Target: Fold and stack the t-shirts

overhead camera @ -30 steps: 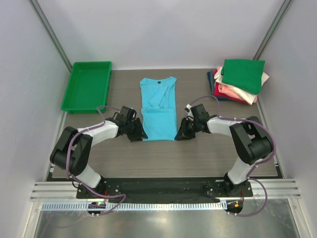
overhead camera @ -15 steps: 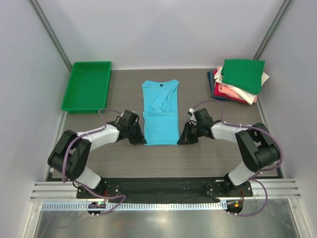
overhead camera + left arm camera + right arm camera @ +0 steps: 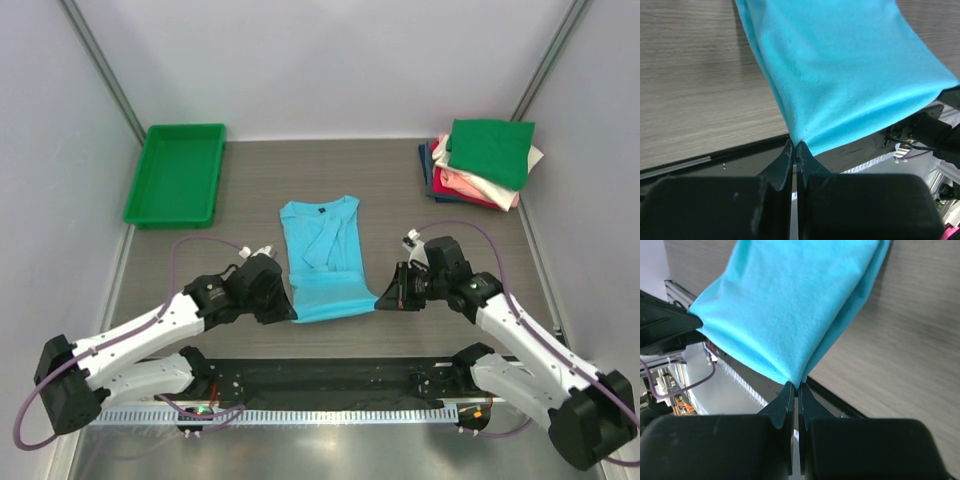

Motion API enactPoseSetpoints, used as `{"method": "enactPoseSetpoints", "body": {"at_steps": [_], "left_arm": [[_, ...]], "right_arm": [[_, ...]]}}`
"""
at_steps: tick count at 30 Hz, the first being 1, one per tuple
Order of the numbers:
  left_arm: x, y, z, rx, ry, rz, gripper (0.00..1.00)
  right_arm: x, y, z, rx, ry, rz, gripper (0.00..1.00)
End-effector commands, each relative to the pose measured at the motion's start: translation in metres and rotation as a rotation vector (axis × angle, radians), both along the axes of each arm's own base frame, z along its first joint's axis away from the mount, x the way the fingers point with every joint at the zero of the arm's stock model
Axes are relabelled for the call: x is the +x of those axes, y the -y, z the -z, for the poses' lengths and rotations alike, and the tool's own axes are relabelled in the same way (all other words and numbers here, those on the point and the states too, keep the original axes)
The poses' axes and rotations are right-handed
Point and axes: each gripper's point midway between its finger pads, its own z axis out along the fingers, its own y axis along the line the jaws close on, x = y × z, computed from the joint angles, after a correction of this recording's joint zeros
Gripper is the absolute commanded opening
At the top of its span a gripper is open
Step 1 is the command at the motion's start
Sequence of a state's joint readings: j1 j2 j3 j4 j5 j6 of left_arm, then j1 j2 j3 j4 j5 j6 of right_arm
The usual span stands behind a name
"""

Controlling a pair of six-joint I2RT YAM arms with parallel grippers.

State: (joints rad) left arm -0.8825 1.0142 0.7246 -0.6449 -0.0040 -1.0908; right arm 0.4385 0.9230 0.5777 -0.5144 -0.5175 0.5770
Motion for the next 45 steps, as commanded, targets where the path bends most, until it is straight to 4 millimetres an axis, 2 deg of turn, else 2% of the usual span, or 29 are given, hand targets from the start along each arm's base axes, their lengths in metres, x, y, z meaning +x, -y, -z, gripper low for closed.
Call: {"method": "enactPoseSetpoints", "body": {"at_steps": [1, 6, 7, 9, 10, 11, 13, 14, 15, 19, 20, 21, 22, 23, 24, 26, 28, 30, 31, 32, 38, 44, 45], "left_arm": [[-0.007, -0.022, -0.008, 0.082, -0.006, -0.081, 0.00], [-0.002, -0.021, -0.022, 0.079, 0.019, -0.090, 0.00], [0.002, -0.022, -0.023, 0.096, 0.030, -0.101, 0.00], [0.009, -0.023, -0.031, 0.115, 0.054, -0.113, 0.00], [0.013, -0.026, -0.029, 0.151, 0.060, -0.125, 0.00], [0.017, -0.025, -0.037, 0.160, 0.076, -0.123, 0.00], [0.023, -0.026, -0.040, 0.192, 0.084, -0.124, 0.00], [0.026, -0.029, -0.036, 0.232, 0.074, -0.125, 0.00], [0.034, -0.028, -0.044, 0.236, 0.089, -0.126, 0.00], [0.059, -0.033, -0.051, 0.272, 0.094, -0.132, 0.00], [0.070, -0.035, -0.056, 0.251, 0.092, -0.151, 0.00], [0.077, -0.036, -0.053, 0.257, 0.079, -0.154, 0.00], [0.084, -0.038, -0.053, 0.263, 0.085, -0.134, 0.00], [0.098, -0.043, -0.058, 0.249, 0.092, -0.165, 0.00], [0.106, -0.045, -0.053, 0.263, 0.073, -0.162, 0.00], [0.127, -0.052, -0.060, 0.265, 0.086, -0.169, 0.00], [0.143, -0.052, -0.051, 0.284, 0.055, -0.159, 0.00], [0.161, -0.052, -0.059, 0.290, 0.080, -0.144, 0.00], [0.168, -0.052, -0.047, 0.319, 0.047, -0.133, 0.00], [0.180, -0.052, -0.054, 0.318, 0.066, -0.134, 0.00], [0.223, -0.054, -0.049, 0.315, 0.047, -0.149, 0.00], [0.255, -0.055, -0.041, 0.309, 0.017, -0.145, 0.00], [0.258, -0.053, -0.031, 0.310, -0.009, -0.137, 0.00]], "right_arm": [[-0.025, 0.010, -0.003, -0.012, -0.072, 0.016, 0.01], [-0.019, 0.009, -0.020, -0.001, -0.041, 0.035, 0.01], [-0.015, 0.010, -0.020, -0.019, -0.037, 0.047, 0.01], [-0.003, 0.009, -0.032, -0.029, -0.002, 0.049, 0.01], [0.002, 0.010, -0.030, -0.058, -0.014, 0.058, 0.01], [0.012, 0.008, -0.042, -0.056, 0.020, 0.063, 0.01], [0.024, 0.007, -0.049, -0.077, 0.047, 0.061, 0.01], [0.036, 0.006, -0.054, -0.099, 0.060, 0.071, 0.01], [0.043, 0.005, -0.057, -0.111, 0.071, 0.074, 0.01], [0.077, 0.000, -0.066, -0.165, 0.110, 0.069, 0.01], [0.088, -0.003, -0.077, -0.161, 0.134, 0.071, 0.01], [0.099, -0.003, -0.068, -0.189, 0.111, 0.076, 0.01], [0.106, -0.005, -0.067, -0.200, 0.110, 0.076, 0.01], [0.119, -0.008, -0.077, -0.194, 0.143, 0.076, 0.01], [0.129, -0.009, -0.067, -0.217, 0.118, 0.079, 0.01], [0.149, -0.011, -0.073, -0.222, 0.141, 0.090, 0.01], [0.166, -0.009, -0.063, -0.248, 0.122, 0.105, 0.01], [0.182, -0.011, -0.069, -0.241, 0.140, 0.115, 0.01], [0.191, -0.011, -0.058, -0.253, 0.118, 0.118, 0.01], [0.199, -0.013, -0.061, -0.247, 0.128, 0.122, 0.01], [0.234, -0.013, -0.038, -0.256, 0.084, 0.135, 0.01], [0.260, -0.017, -0.033, -0.235, 0.081, 0.137, 0.01], [0.263, -0.016, -0.027, -0.239, 0.070, 0.138, 0.01]]}}
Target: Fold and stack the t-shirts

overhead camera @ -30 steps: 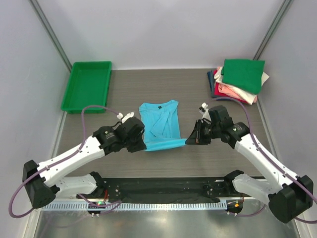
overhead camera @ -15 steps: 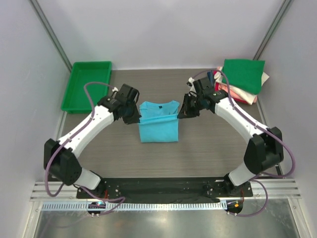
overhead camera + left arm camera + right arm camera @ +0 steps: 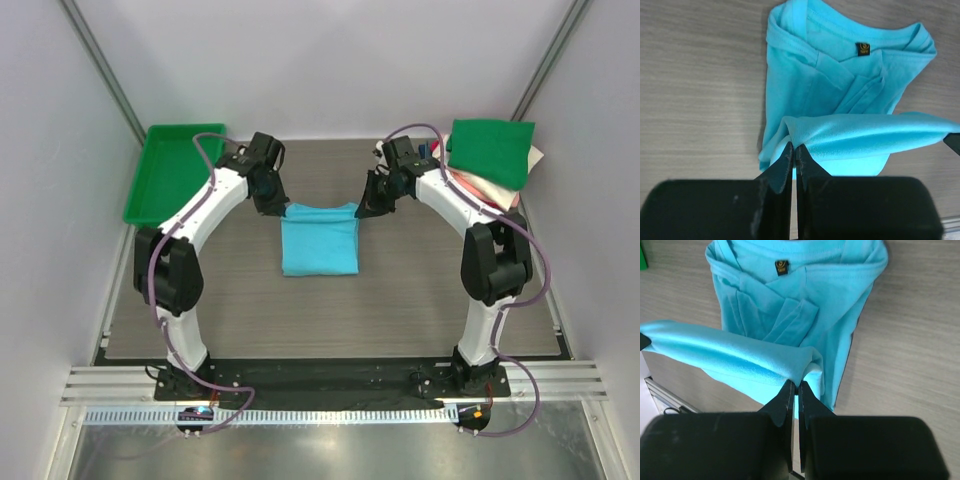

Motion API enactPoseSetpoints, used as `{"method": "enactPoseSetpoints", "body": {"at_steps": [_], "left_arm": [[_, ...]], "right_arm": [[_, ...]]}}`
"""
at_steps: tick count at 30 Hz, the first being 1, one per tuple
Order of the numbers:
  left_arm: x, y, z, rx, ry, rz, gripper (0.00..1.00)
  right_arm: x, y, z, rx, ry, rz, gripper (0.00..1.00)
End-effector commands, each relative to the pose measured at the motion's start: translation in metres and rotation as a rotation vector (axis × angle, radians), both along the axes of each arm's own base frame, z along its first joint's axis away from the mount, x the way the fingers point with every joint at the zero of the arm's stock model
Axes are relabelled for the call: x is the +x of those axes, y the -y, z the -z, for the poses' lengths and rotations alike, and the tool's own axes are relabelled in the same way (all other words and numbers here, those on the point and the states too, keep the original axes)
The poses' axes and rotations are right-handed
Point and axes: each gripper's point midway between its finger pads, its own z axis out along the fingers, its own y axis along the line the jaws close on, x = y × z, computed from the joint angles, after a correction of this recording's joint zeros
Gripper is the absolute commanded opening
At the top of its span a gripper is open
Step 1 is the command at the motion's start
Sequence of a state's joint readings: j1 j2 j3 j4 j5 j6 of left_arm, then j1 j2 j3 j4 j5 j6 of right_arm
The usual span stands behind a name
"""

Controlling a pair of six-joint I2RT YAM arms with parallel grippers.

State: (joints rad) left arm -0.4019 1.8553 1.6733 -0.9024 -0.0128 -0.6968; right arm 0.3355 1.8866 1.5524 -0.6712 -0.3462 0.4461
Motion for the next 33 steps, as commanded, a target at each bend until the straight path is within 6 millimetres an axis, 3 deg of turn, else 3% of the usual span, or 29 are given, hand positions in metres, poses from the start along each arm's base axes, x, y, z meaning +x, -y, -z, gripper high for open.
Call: {"method": "enactPoseSetpoints", "body": {"at_steps": [1, 3, 7, 13, 15, 16, 17, 18, 19, 20, 21, 22, 23, 24, 25, 26, 27, 28, 29, 30, 31, 33], "left_arm": [[0.012, -0.017, 0.004, 0.042, -0.027, 0.011, 0.00], [0.022, -0.016, 0.006, 0.034, -0.025, 0.009, 0.00], [0.037, -0.017, 0.031, 0.058, -0.070, 0.012, 0.00], [0.064, -0.011, 0.040, 0.006, -0.087, 0.021, 0.01], [0.086, -0.012, 0.043, -0.007, -0.082, 0.017, 0.07], [0.088, -0.010, 0.045, -0.020, -0.108, 0.028, 0.24], [0.099, -0.004, 0.038, -0.070, -0.107, 0.047, 0.47], [0.112, 0.001, 0.031, -0.098, -0.073, 0.056, 0.47], [0.120, 0.003, 0.007, -0.122, -0.026, 0.060, 0.54], [0.121, 0.004, 0.003, -0.128, -0.024, 0.063, 0.56], [0.120, 0.004, -0.008, -0.132, -0.003, 0.071, 0.58], [0.116, 0.002, -0.006, -0.128, -0.017, 0.073, 0.59], [0.108, 0.000, -0.036, -0.137, 0.037, 0.078, 0.60], [0.102, -0.003, -0.037, -0.130, 0.035, 0.074, 0.60], [0.090, -0.006, -0.023, -0.119, -0.001, 0.072, 0.60], [0.081, -0.009, -0.025, -0.115, -0.003, 0.069, 0.60], [0.069, -0.015, -0.051, -0.115, 0.045, 0.065, 0.60], [0.052, -0.019, -0.033, -0.099, -0.011, 0.062, 0.60], [0.042, -0.022, -0.033, -0.089, -0.012, 0.060, 0.60], [0.031, -0.026, -0.054, -0.093, 0.042, 0.061, 0.59], [0.012, -0.031, -0.036, -0.076, -0.010, 0.064, 0.59], [-0.008, -0.036, -0.036, -0.066, -0.007, 0.065, 0.58]], "right_arm": [[0.029, 0.010, -0.014, -0.014, 0.076, 0.021, 0.01], [0.036, 0.012, -0.014, -0.012, 0.079, 0.030, 0.01], [0.046, 0.010, 0.001, -0.013, 0.051, 0.032, 0.01], [0.064, 0.010, 0.019, -0.025, 0.034, 0.048, 0.01], [0.083, 0.010, 0.020, -0.011, 0.048, 0.056, 0.02], [0.086, 0.013, 0.023, -0.013, 0.021, 0.068, 0.11], [0.097, 0.018, 0.021, -0.015, 0.016, 0.076, 0.48], [0.107, 0.020, 0.016, -0.015, 0.039, 0.086, 0.62], [0.106, 0.024, 0.014, -0.035, 0.025, 0.091, 0.73], [0.111, 0.029, 0.000, -0.053, 0.062, 0.106, 0.86], [0.108, 0.032, -0.004, -0.063, 0.069, 0.110, 0.88], [0.106, 0.034, -0.007, -0.070, 0.081, 0.116, 0.89], [0.091, 0.039, -0.013, -0.077, 0.082, 0.117, 0.90], [0.083, 0.041, -0.012, -0.078, 0.083, 0.116, 0.90], [0.081, 0.041, -0.018, -0.065, 0.122, 0.116, 0.90], [0.056, 0.047, 0.011, -0.079, 0.054, 0.114, 0.91], [0.044, 0.046, -0.006, -0.049, 0.097, 0.106, 0.91], [0.043, 0.044, -0.006, -0.025, 0.133, 0.101, 0.92], [0.020, 0.047, 0.019, -0.027, 0.077, 0.092, 0.92], [0.013, 0.046, 0.022, -0.014, 0.080, 0.084, 0.93], [0.003, 0.044, 0.027, 0.011, 0.082, 0.061, 0.94], [-0.002, 0.045, 0.036, 0.001, 0.081, 0.040, 0.95]]}}
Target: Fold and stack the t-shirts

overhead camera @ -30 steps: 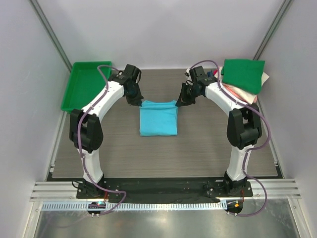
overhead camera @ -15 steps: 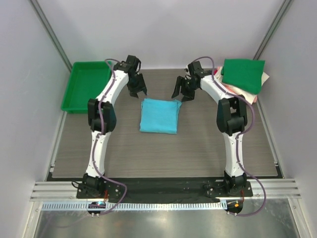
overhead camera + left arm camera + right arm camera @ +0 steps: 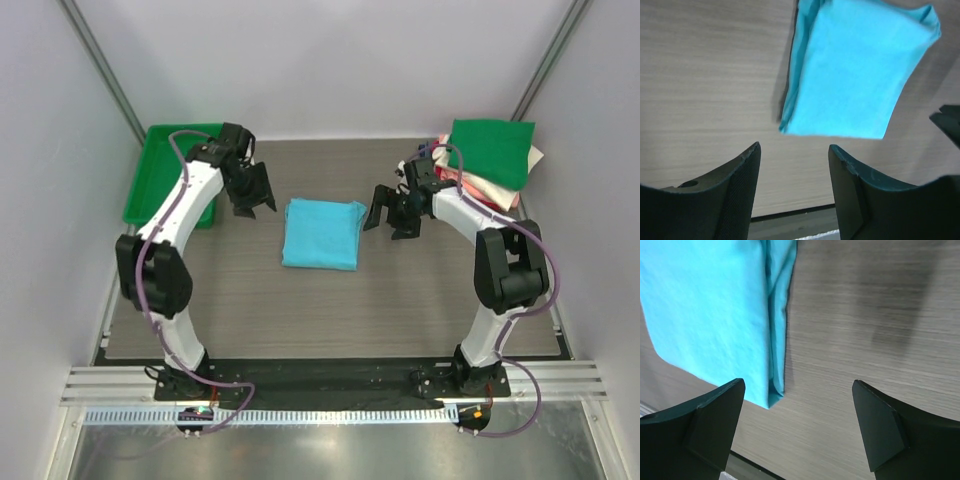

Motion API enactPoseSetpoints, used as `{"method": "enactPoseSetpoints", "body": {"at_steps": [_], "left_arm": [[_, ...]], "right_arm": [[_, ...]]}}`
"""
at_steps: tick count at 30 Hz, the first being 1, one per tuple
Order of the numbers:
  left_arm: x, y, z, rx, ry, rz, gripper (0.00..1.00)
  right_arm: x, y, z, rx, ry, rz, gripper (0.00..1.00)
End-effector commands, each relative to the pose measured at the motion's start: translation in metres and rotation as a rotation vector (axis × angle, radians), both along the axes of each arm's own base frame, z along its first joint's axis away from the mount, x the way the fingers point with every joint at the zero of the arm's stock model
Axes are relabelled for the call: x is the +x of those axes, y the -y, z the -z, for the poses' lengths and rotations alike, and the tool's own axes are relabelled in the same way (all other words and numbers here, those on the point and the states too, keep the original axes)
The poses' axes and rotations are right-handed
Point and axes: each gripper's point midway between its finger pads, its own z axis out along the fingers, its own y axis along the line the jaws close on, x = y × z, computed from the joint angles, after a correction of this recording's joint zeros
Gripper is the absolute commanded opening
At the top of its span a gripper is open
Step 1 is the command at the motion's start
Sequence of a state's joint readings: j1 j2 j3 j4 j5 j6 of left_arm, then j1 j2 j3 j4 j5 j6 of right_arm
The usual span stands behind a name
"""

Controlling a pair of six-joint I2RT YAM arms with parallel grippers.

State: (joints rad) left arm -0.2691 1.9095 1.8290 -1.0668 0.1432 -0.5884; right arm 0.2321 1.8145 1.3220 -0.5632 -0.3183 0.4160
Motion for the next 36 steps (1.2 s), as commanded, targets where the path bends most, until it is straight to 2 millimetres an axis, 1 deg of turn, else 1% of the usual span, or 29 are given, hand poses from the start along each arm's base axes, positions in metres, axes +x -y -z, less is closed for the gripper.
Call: {"method": "enactPoseSetpoints", "body": {"at_steps": [1, 3, 4, 5, 6, 7, 8, 9, 10, 11, 12, 13, 14, 15, 16, 17, 18, 20, 21, 22, 24, 25, 28, 29, 32, 33, 35, 36], "left_arm": [[-0.032, -0.009, -0.016, 0.006, 0.075, 0.027, 0.57], [-0.046, -0.014, -0.012, 0.014, 0.074, 0.022, 0.57], [-0.058, -0.022, -0.009, 0.037, 0.074, 0.008, 0.57], [-0.062, -0.026, -0.006, 0.052, 0.070, 0.001, 0.57], [-0.066, -0.029, -0.004, 0.063, 0.068, -0.003, 0.56], [-0.076, -0.033, 0.005, 0.081, 0.038, -0.004, 0.55], [-0.081, -0.036, 0.004, 0.084, 0.043, -0.006, 0.55], [-0.085, -0.037, 0.006, 0.087, 0.037, -0.003, 0.54], [-0.094, -0.041, 0.015, 0.098, 0.013, -0.002, 0.54], [-0.099, -0.043, 0.011, 0.100, 0.032, -0.005, 0.53], [-0.103, -0.046, 0.012, 0.109, 0.032, -0.002, 0.53], [-0.109, -0.049, 0.016, 0.119, 0.025, -0.004, 0.53], [-0.113, -0.052, 0.017, 0.126, 0.026, -0.008, 0.53], [-0.118, -0.055, 0.015, 0.132, 0.038, -0.012, 0.53], [-0.120, -0.056, 0.014, 0.133, 0.042, -0.012, 0.53], [-0.123, -0.057, 0.014, 0.132, 0.041, -0.013, 0.53], [-0.126, -0.062, 0.013, 0.155, 0.051, -0.024, 0.54], [-0.129, -0.064, 0.013, 0.160, 0.050, -0.026, 0.54], [-0.132, -0.065, 0.016, 0.159, 0.044, -0.024, 0.54], [-0.134, -0.065, 0.014, 0.157, 0.053, -0.026, 0.54], [-0.137, -0.065, 0.018, 0.154, 0.048, -0.026, 0.54], [-0.139, -0.065, 0.017, 0.152, 0.055, -0.024, 0.53], [-0.143, -0.067, 0.021, 0.153, 0.052, -0.025, 0.54], [-0.144, -0.067, 0.023, 0.156, 0.053, -0.020, 0.54], [-0.148, -0.071, 0.027, 0.172, 0.051, -0.018, 0.53], [-0.149, -0.073, 0.030, 0.180, 0.047, -0.015, 0.53], [-0.151, -0.076, 0.033, 0.192, 0.049, -0.017, 0.53], [-0.152, -0.077, 0.038, 0.196, 0.045, -0.014, 0.53]], "right_arm": [[0.010, -0.009, 0.004, 0.035, 0.097, -0.059, 0.95], [0.014, -0.006, 0.011, 0.010, 0.092, -0.055, 0.95], [0.020, -0.006, 0.012, 0.001, 0.097, -0.044, 0.95], [0.024, -0.005, 0.021, -0.011, 0.086, -0.034, 0.95], [0.027, -0.006, 0.025, -0.006, 0.077, -0.029, 0.95], [0.037, -0.011, 0.022, 0.011, 0.096, -0.026, 0.95], [0.040, -0.015, 0.032, 0.024, 0.077, -0.038, 0.95], [0.044, -0.017, 0.034, 0.024, 0.079, -0.043, 0.95], [0.054, -0.019, 0.029, 0.027, 0.102, -0.047, 0.95], [0.057, -0.020, 0.032, 0.025, 0.100, -0.052, 0.95], [0.060, -0.021, 0.039, 0.023, 0.091, -0.056, 0.95], [0.069, -0.024, 0.036, 0.028, 0.106, -0.058, 0.95], [0.072, -0.025, 0.038, 0.030, 0.107, -0.063, 0.95], [0.075, -0.027, 0.048, 0.034, 0.089, -0.069, 0.95], [0.080, -0.031, 0.047, 0.038, 0.096, -0.074, 0.95], [0.082, -0.032, 0.048, 0.041, 0.095, -0.077, 0.95], [0.081, -0.036, 0.060, 0.038, 0.073, -0.084, 0.95], [0.082, -0.044, 0.065, 0.050, 0.064, -0.104, 0.94], [0.079, -0.049, 0.070, 0.061, 0.047, -0.117, 0.93], [0.070, -0.058, 0.077, 0.082, 0.020, -0.146, 0.90], [0.062, -0.066, 0.084, 0.095, -0.003, -0.174, 0.88], [0.053, -0.073, 0.089, 0.104, -0.022, -0.200, 0.84], [0.037, -0.082, 0.106, 0.120, -0.070, -0.240, 0.77], [0.032, -0.085, 0.111, 0.128, -0.089, -0.248, 0.70], [0.023, -0.086, 0.120, 0.147, -0.104, -0.246, 0.58], [0.023, -0.087, 0.120, 0.152, -0.101, -0.247, 0.48], [0.022, -0.085, 0.120, 0.154, -0.100, -0.244, 0.35], [0.024, -0.087, 0.116, 0.161, -0.087, -0.246, 0.24]]}}
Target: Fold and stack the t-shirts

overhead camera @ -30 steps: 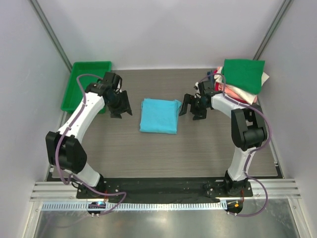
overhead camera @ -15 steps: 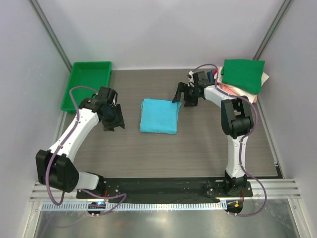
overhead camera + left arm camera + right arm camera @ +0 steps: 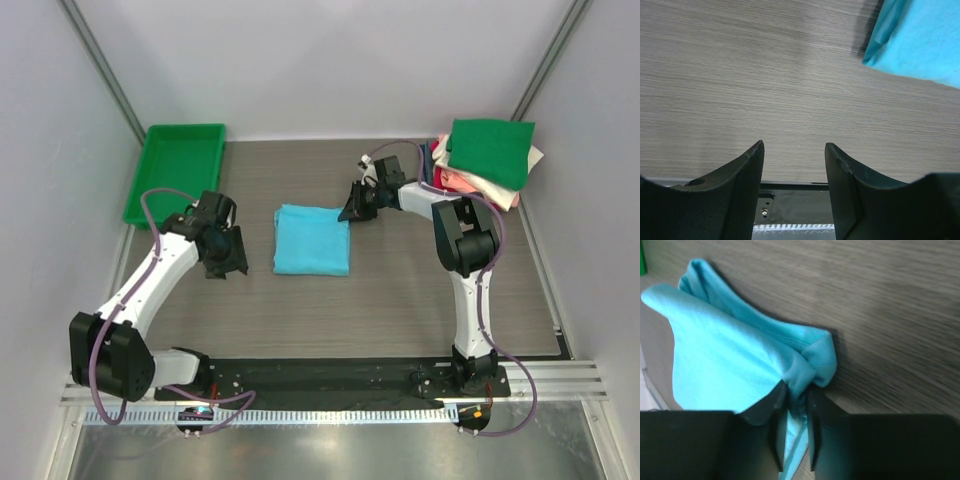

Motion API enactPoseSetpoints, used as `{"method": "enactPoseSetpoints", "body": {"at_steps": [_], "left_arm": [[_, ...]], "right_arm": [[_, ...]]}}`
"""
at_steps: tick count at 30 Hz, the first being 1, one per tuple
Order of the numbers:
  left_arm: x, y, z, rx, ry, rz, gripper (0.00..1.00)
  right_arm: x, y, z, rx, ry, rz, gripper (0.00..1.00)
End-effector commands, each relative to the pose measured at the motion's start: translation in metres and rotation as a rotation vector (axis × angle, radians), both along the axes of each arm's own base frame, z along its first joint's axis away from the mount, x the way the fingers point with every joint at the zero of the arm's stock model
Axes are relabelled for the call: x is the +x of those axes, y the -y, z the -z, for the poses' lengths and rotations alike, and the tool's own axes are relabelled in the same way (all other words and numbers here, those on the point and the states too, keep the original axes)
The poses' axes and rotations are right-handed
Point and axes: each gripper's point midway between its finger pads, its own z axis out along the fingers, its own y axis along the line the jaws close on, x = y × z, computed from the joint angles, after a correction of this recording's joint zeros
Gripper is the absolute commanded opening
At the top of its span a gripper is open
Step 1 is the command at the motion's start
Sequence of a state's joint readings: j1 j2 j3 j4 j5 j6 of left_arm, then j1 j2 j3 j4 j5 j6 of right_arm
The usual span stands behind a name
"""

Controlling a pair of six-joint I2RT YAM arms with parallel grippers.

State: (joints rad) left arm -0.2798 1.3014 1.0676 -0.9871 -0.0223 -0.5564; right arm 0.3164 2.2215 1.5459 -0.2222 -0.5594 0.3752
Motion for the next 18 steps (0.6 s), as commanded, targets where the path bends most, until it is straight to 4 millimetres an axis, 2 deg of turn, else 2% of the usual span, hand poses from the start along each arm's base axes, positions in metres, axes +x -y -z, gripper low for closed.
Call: {"method": "enactPoseSetpoints", "body": {"at_steps": [1, 4, 8, 12, 14, 15, 16, 18], "left_arm": [[0.006, -0.006, -0.003, 0.019, 0.071, 0.014, 0.53], [0.005, -0.006, 0.003, 0.004, 0.086, 0.015, 0.52], [0.007, -0.007, -0.007, 0.002, 0.126, 0.019, 0.51], [0.003, -0.010, -0.018, 0.008, 0.152, 0.008, 0.51], [0.003, -0.014, -0.025, 0.021, 0.177, 0.006, 0.51], [0.003, -0.016, -0.025, 0.032, 0.186, 0.003, 0.51], [0.003, -0.022, -0.022, 0.055, 0.197, -0.014, 0.51], [0.002, -0.021, -0.021, 0.049, 0.200, -0.019, 0.51]], "right_arm": [[-0.045, 0.009, 0.055, -0.077, -0.192, -0.014, 0.18], [-0.042, 0.003, 0.043, -0.023, -0.186, -0.032, 0.02], [-0.037, -0.001, 0.011, 0.013, -0.128, -0.051, 0.01], [-0.035, 0.018, -0.009, -0.080, -0.109, -0.030, 0.01], [-0.027, 0.030, -0.027, -0.130, -0.057, -0.002, 0.01], [-0.029, 0.035, -0.032, -0.152, -0.055, 0.000, 0.01], [-0.024, 0.042, -0.048, -0.171, -0.014, 0.019, 0.01], [-0.025, 0.052, -0.062, -0.205, 0.004, 0.034, 0.01]]}}
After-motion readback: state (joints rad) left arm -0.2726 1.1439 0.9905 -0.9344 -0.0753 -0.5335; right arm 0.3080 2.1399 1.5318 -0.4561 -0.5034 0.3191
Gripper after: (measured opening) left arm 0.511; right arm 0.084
